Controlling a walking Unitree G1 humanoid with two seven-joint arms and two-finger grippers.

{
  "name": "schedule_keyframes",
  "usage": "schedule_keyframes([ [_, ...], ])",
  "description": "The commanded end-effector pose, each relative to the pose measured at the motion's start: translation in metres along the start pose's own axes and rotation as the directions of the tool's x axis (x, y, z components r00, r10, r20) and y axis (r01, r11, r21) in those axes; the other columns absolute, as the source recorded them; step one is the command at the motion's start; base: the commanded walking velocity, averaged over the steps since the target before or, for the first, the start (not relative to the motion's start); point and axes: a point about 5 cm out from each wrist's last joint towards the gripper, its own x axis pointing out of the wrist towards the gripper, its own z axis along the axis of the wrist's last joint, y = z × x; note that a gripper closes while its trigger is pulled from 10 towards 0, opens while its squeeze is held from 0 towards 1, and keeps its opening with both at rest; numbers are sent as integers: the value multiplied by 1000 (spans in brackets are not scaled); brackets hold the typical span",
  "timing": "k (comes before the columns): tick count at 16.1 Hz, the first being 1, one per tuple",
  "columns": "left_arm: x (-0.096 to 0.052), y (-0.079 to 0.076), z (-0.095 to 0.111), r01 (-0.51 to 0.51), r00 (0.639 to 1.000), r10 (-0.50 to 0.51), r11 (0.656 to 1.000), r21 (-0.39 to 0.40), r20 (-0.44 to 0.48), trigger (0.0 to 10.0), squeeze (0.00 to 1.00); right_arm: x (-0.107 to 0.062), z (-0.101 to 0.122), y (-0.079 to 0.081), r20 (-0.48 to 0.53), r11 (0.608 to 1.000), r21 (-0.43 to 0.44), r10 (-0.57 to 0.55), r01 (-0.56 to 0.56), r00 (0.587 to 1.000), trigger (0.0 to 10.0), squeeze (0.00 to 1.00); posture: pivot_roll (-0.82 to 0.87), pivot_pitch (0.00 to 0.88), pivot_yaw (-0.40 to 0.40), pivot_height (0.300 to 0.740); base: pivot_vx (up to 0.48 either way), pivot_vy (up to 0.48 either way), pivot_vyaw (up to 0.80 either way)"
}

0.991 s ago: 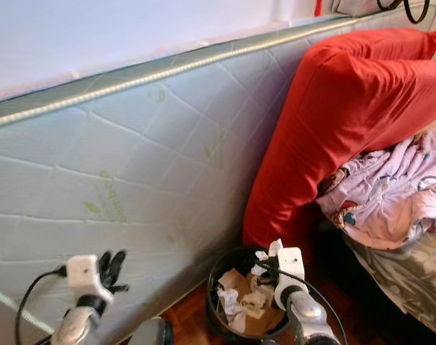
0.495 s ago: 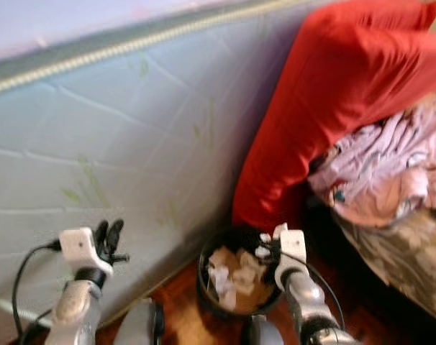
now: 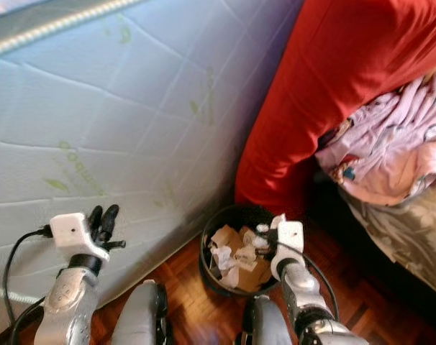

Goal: Clean up the room

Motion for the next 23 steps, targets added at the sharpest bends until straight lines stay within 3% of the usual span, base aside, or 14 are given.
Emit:
schedule_keyframes([
  [1,1,-6,0,25,1000,-25,1000,-10,-15,10000,0,0,-1,1,3,1000,30,-11,11,1000,10000,0,279,289,-29,626,0,0,0],
  [10,-11,0,3,-3,999,3,1000,-3,-37,10000,0,2,1,4,-7,998,64,-12,13,1000,10000,0,312,308,-26,626,0,0,0],
  [11,-11,0,4,-4,999,4,1000,-3,-38,10000,0,2,1,4,-10,998,63,-15,16,1000,10000,67,315,309,-24,626,0,0,0],
  [12,-13,0,4,-6,999,5,1000,-2,-41,10000,0,1,-3,4,-31,999,45,-18,19,999,10000,565,318,310,-26,626,0,0,0],
  [13,-14,0,4,-8,999,8,1000,-3,-45,10000,0,0,-6,4,-43,999,41,-14,15,999,10000,1000,322,314,-25,626,0,0,0],
  [23,-23,1,4,-18,997,18,1000,4,-71,10000,0,-5,-29,7,-162,999,26,22,-18,987,10000,1000,347,335,-19,626,0,0,0],
])
